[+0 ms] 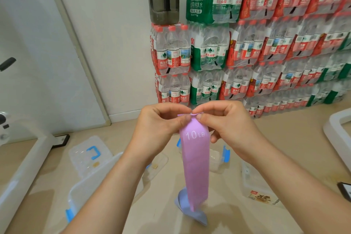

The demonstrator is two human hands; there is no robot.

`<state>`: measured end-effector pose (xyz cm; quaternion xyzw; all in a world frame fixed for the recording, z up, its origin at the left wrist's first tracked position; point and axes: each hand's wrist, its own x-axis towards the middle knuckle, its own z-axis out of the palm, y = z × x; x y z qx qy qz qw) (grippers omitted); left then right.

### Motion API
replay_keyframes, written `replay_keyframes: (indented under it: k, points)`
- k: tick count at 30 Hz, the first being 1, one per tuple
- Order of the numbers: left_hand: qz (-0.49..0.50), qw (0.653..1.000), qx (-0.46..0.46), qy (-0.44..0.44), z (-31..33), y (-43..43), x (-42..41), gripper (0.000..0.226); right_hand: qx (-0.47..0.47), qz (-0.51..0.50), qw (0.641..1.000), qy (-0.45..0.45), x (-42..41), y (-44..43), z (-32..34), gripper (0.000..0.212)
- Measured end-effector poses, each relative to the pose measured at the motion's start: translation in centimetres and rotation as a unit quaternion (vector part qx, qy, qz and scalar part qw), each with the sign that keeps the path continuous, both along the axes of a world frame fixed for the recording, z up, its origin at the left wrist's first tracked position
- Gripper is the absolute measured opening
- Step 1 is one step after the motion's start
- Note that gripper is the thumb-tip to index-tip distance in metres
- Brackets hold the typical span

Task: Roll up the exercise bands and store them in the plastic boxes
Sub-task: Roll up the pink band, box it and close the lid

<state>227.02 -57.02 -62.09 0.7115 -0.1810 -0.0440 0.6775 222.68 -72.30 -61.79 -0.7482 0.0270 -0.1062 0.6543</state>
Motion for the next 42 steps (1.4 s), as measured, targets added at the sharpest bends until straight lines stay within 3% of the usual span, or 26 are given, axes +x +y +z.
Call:
replay_keyframes:
  k: [8, 13, 20, 35, 42]
  points:
    - [0.039, 0.995, 0.070, -0.062, -0.3, 0.2, 0.2, 0.014, 0.073, 0.037, 0.996, 0.048, 0.4, -0.2, -0.3, 0.015]
    - [0.036, 0.994, 0.079, -0.071, -0.3, 0.3, 0.4, 0.015, 0.042, 0.023, 0.998, 0.037, 0.2, -0.1, -0.2, 0.013]
    - [0.028, 0.997, 0.048, -0.048, -0.2, 0.2, 0.3, 0.012, 0.020, 0.009, 1.000, 0.001, 0.1, 0.0, 0.0, 0.016]
    - [0.003, 1.000, -0.021, 0.002, 0.1, 0.4, 0.3, 0.021, 0.115, 0.035, 0.993, 0.011, 0.2, -0.1, 0.4, 0.021]
    - [-0.010, 0.996, 0.047, -0.081, 0.3, 1.1, 0.2, 0.020, 0.092, 0.039, 0.995, 0.019, 0.0, -0.4, 0.6, 0.022]
